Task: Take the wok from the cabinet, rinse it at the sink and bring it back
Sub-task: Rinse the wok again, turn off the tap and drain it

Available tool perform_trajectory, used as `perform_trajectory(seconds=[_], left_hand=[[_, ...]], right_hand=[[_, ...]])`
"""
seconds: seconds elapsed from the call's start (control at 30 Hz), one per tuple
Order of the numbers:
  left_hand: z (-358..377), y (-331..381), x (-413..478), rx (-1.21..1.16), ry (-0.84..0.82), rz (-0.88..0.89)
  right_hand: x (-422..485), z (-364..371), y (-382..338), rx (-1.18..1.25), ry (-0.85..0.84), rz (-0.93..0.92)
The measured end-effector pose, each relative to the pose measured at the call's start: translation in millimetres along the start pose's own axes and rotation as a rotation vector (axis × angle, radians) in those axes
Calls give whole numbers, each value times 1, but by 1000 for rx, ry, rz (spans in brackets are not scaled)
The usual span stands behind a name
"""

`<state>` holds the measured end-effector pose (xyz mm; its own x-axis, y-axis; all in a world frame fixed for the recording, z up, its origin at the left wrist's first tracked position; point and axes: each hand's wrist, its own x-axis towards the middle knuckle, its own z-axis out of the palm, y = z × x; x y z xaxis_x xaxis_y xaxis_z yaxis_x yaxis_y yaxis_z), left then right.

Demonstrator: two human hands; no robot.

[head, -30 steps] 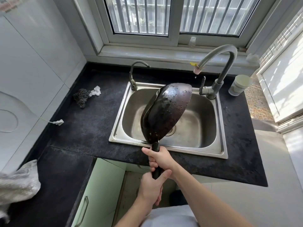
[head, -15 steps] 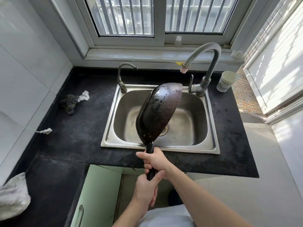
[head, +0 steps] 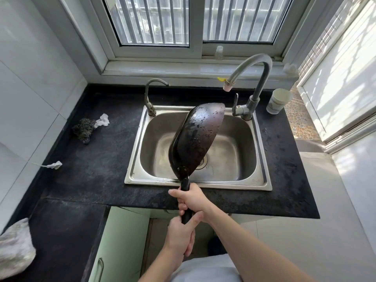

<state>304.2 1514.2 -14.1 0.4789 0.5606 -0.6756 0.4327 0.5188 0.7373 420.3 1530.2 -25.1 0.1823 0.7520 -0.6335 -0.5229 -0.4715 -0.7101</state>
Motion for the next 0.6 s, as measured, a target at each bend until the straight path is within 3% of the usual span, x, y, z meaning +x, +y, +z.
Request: perform_trajectory(seconds=[0.6], left_hand=[[-4, -6, 10, -17, -8, 20]], right_hand=[[6, 2, 0, 3, 13, 23]])
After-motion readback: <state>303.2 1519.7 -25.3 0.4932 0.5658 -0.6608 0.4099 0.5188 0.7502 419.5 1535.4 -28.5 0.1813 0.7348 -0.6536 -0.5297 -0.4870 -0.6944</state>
